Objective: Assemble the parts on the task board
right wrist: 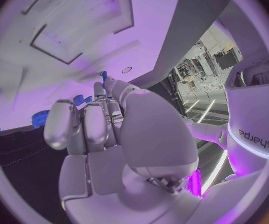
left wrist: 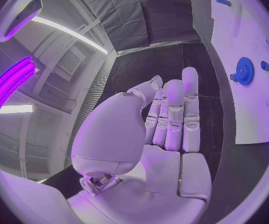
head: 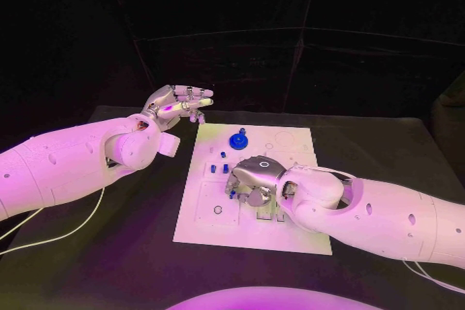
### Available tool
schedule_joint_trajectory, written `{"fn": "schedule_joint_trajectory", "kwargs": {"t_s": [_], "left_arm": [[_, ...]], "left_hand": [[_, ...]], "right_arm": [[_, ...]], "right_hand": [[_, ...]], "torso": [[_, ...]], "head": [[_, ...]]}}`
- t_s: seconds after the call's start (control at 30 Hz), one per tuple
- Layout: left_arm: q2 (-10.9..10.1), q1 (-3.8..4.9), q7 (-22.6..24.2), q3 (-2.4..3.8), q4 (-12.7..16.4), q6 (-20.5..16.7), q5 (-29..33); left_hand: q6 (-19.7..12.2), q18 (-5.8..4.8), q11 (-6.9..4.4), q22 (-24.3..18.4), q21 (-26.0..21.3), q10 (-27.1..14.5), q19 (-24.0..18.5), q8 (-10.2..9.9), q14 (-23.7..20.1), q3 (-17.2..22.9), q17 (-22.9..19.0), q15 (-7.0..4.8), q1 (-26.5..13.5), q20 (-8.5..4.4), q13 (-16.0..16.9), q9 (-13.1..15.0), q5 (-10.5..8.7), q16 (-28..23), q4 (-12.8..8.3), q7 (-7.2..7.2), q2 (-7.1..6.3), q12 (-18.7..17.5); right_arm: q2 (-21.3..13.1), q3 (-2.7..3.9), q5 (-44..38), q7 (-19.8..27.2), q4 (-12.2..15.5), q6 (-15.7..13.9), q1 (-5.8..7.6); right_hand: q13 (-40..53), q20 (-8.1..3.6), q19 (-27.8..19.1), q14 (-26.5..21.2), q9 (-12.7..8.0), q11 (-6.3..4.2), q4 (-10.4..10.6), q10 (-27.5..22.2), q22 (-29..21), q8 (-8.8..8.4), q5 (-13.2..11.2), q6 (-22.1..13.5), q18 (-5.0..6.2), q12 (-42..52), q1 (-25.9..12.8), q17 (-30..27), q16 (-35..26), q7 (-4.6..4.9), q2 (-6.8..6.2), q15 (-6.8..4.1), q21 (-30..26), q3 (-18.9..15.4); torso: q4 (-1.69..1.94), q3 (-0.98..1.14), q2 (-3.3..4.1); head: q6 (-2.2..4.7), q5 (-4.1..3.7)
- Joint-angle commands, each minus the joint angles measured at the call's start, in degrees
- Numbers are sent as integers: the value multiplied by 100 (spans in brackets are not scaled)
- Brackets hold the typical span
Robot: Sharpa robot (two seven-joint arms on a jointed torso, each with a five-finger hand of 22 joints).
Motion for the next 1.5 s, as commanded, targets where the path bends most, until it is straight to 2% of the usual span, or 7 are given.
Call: {"fn": "schedule_joint_trajectory", "kwargs": {"t_s": [0.03, 0.23, 0.5, 1.1, 1.2, 1.37, 1.5], "left_arm": [[-2, 8, 21, 4, -8, 82, 25], [-6, 8, 9, 4, -13, 87, 25], [-14, 8, -3, 4, -7, 105, 25], [-22, 8, -27, 4, -4, 126, 25], [-26, 8, -36, 4, -5, 125, 25], [-33, 8, -49, 4, -14, 128, 25], [-38, 8, -54, 4, -22, 131, 25]], "left_hand": [[4, 28, 9, -6, -40, -49, 22, 32, 2, 5, -7, -4, 0, -17, 5, 2, 26, 27, -25, 18, -8, 23], [0, 28, 11, -6, -40, -56, 22, 32, 3, 4, -3, -3, -4, -17, 4, 1, 26, 31, -26, 20, -8, 24], [-7, 27, 15, -7, -43, -70, 21, 35, 2, 0, -11, 0, -20, -14, 2, 0, 25, 31, -21, 23, -3, 31], [-12, 26, 17, -8, -45, -81, 21, 37, 3, -3, -10, 3, -32, -12, 1, -1, 26, 35, -18, 24, -1, 36], [-16, 26, 18, -9, -46, -90, 21, 38, 1, -4, -18, 4, -38, -11, -1, -2, 26, 33, -18, 24, -2, 38], [-17, 26, 18, -9, -46, -92, 21, 38, 0, -4, -19, 4, -38, -11, -1, -2, 26, 33, -18, 24, -2, 38], [-17, 26, 18, -9, -46, -92, 21, 38, 0, -4, -19, 4, -38, -11, -1, -2, 26, 33, -18, 24, -2, 38]], "right_arm": [[-2, 0, -285, 0, 24, -107, 4], [11, 0, -326, -21, 0, -44, 2], [91, 0, -456, -53, -65, 84, 2], [191, 0, -569, -107, -127, 440, 0], [192, 0, -591, -142, -128, 379, 0], [176, 0, -609, -204, -132, 98, 0], [154, 0, -598, -230, -131, -134, 0]], "right_hand": [[5, -9, 15, 178, 7, -13, -5, 35, 4, -27, 28, 17, 44, -9, -56, -10, 33, 14, 2, -37, 28, 30], [7, -9, 16, 178, 9, -15, -15, 42, 8, -23, 36, 24, 43, -6, -64, -8, 36, 12, 1, -38, 30, 37], [9, -10, 13, 177, 10, -16, -22, 46, 1, -21, 37, 28, 45, -4, -75, -10, 36, 11, -4, -38, 27, 39], [6, -6, -6, 167, 4, -9, -41, 12, -26, -43, -28, -6, 49, -29, -232, -44, 28, 15, -53, -32, 12, 28], [-15, 10, -32, 151, -11, 23, -28, -94, -74, -75, -29, -93, 56, -90, -342, -102, -4, 40, -109, -6, -14, 10], [-43, 103, -143, 102, -38, 161, 63, -481, -295, -100, 69, -486, 92, -296, -674, -279, -111, 165, -344, 104, -141, -153], [-38, 180, -277, 51, -30, 264, 75, -849, -606, -89, 10, -761, 149, -401, -759, -480, -233, 266, -406, 185, -320, -340]], "torso": [[-4, -5, -3], [1, -8, 1], [8, -11, 8], [2, -3, 1], [-1, -3, 5], [4, -2, 2], [3, -6, 1]], "head": [[9, -10], [27, -37], [21, -25], [-14, -28], [-11, -23], [-14, -23], [-14, -24]]}}
